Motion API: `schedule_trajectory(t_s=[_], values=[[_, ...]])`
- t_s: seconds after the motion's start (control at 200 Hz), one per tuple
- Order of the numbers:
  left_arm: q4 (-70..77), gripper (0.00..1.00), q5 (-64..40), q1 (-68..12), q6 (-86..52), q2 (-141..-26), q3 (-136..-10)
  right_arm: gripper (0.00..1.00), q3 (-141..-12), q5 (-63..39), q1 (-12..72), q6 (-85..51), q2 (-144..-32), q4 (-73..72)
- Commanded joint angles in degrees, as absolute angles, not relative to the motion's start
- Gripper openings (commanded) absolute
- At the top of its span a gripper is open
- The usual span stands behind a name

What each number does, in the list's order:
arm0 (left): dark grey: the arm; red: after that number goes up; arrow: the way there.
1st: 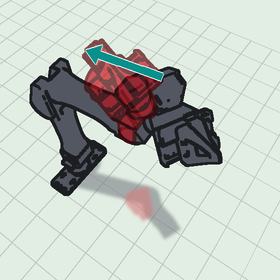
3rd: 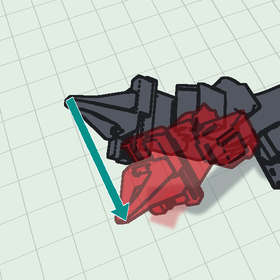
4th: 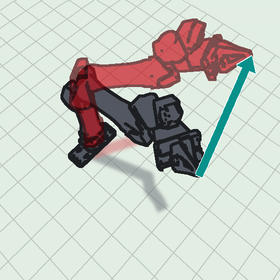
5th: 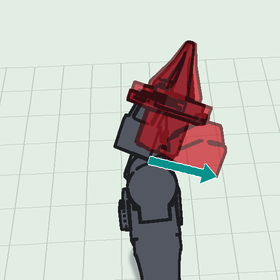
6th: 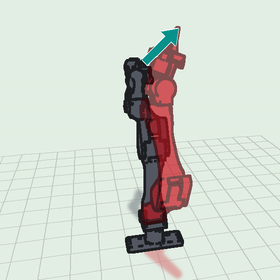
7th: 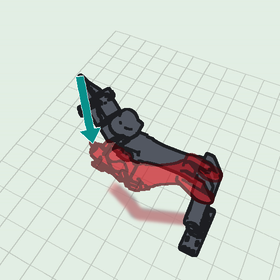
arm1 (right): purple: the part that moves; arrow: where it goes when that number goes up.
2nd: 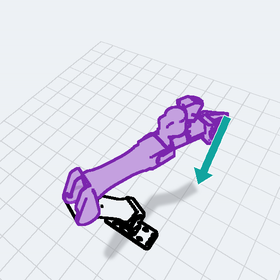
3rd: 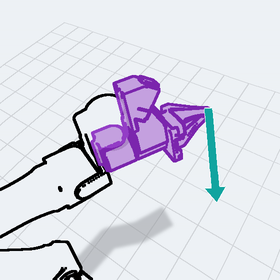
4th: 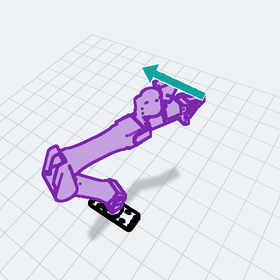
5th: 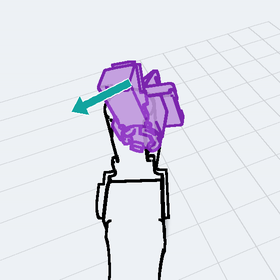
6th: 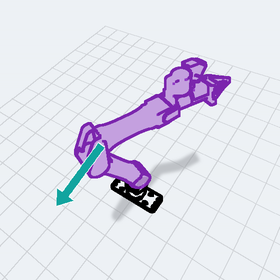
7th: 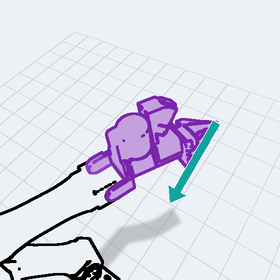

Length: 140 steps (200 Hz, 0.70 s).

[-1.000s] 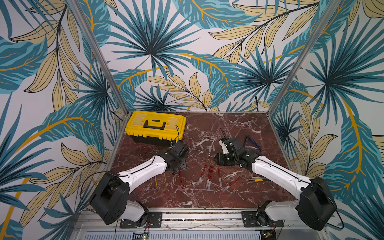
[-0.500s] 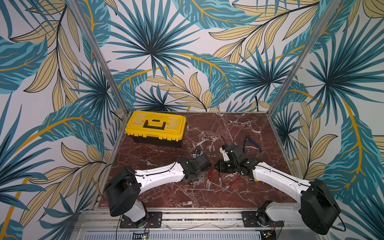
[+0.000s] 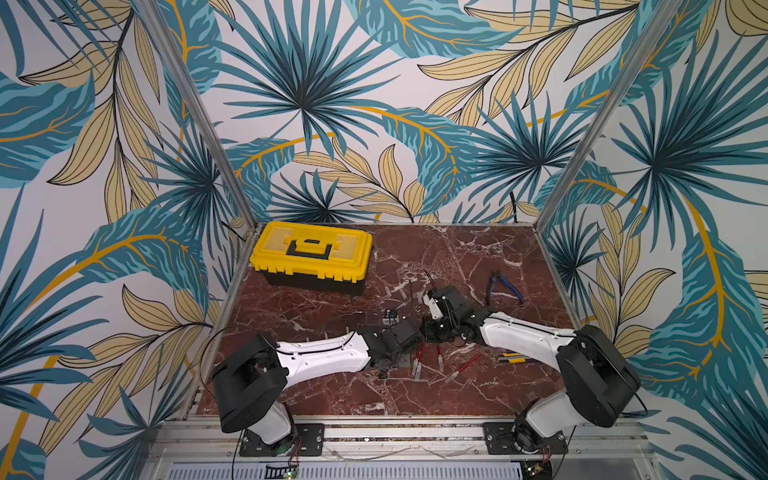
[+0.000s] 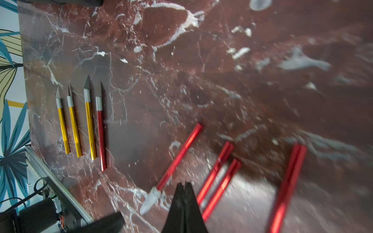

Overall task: Remove protective caps from carving knives
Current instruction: Place the carving knife at the center of the board, then adjust the carving knife at the center of the board.

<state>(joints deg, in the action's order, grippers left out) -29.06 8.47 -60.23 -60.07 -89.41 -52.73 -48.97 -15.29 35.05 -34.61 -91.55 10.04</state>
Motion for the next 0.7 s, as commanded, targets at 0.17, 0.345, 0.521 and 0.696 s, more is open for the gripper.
schedule_trajectory(t_s=[0.17,0.345,0.521,0.696], values=[[-20.62,0.00,6.15,-62.32,-66.33,-89.27,-48.89,0.00,-58.39,-19.78,35.33,-35.13,-101.76,7.94],[-19.44,0.00,5.24,-62.41,-67.21,-91.26,-48.52,0.00,-62.53,-17.61,35.22,-33.20,-105.04,11.31],[-18.60,0.00,4.65,-62.16,-68.85,-93.22,-48.47,0.00,-64.82,-17.42,35.15,-32.21,-106.77,14.33],[-18.37,0.00,4.53,-60.96,-71.18,-94.35,-47.31,0.00,-65.21,-17.32,35.05,-31.64,-106.88,15.20]])
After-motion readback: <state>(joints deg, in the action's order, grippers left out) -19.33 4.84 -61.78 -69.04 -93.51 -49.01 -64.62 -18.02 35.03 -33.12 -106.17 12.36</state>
